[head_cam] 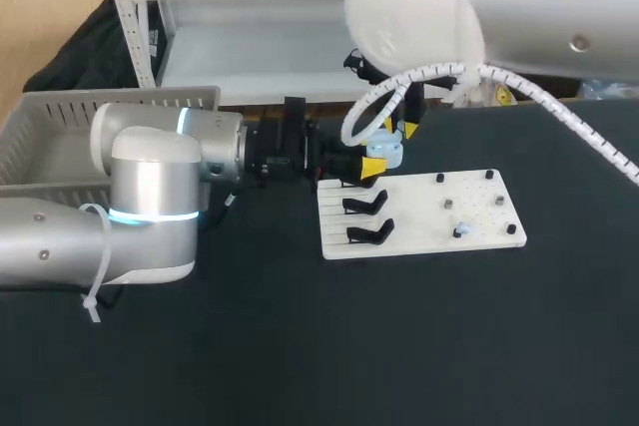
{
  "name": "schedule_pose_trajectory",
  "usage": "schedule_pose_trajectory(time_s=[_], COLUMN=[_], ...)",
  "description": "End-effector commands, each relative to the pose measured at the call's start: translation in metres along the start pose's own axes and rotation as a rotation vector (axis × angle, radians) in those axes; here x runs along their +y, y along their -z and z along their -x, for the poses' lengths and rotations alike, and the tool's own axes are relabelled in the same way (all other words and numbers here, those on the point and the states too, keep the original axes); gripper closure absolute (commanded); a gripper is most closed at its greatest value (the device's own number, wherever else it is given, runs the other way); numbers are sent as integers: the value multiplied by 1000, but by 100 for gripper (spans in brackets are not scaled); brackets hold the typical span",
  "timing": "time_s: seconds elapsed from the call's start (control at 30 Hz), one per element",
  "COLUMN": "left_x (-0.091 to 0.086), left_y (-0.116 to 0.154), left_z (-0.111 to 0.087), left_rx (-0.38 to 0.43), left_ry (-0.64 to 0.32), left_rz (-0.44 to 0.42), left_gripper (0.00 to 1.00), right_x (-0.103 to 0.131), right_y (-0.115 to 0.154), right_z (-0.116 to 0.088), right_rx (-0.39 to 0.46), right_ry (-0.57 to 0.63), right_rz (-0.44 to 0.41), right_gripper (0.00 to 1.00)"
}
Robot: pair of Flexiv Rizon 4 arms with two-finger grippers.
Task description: Pick up each earbud case from the left stands, insert the matching earbuds, close the lid, and place the case in the box.
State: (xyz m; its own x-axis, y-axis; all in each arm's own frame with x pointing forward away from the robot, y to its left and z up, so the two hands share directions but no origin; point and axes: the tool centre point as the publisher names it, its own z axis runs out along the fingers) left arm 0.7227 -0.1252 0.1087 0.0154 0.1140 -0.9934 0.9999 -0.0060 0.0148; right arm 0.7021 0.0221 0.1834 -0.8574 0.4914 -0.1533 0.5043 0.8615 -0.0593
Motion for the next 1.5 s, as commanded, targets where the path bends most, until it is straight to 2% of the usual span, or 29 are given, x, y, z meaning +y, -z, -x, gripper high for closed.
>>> schedule_pose_trajectory(time_s=[0.03, 0.33, 0.63, 1.5], left_x=[-3, -3, -3, -3], left_y=[0, 0, 0, 0], left_z=[0, 0, 0, 0], left_rx=[-1, -1, -1, -1], left_ry=[-2, -2, -2, -2], left_rz=[9, 9, 9, 9], left_gripper=[100, 100, 100, 100], right_x=[2, 7, 14, 22], right_y=[1, 4, -2, -20], right_z=[1, -4, -6, 1], right_rx=[3, 4, 18, 58], right_ry=[-1, 5, 15, 4], right_rz=[-6, 8, -22, -59], right_gripper=[100, 100, 100, 100])
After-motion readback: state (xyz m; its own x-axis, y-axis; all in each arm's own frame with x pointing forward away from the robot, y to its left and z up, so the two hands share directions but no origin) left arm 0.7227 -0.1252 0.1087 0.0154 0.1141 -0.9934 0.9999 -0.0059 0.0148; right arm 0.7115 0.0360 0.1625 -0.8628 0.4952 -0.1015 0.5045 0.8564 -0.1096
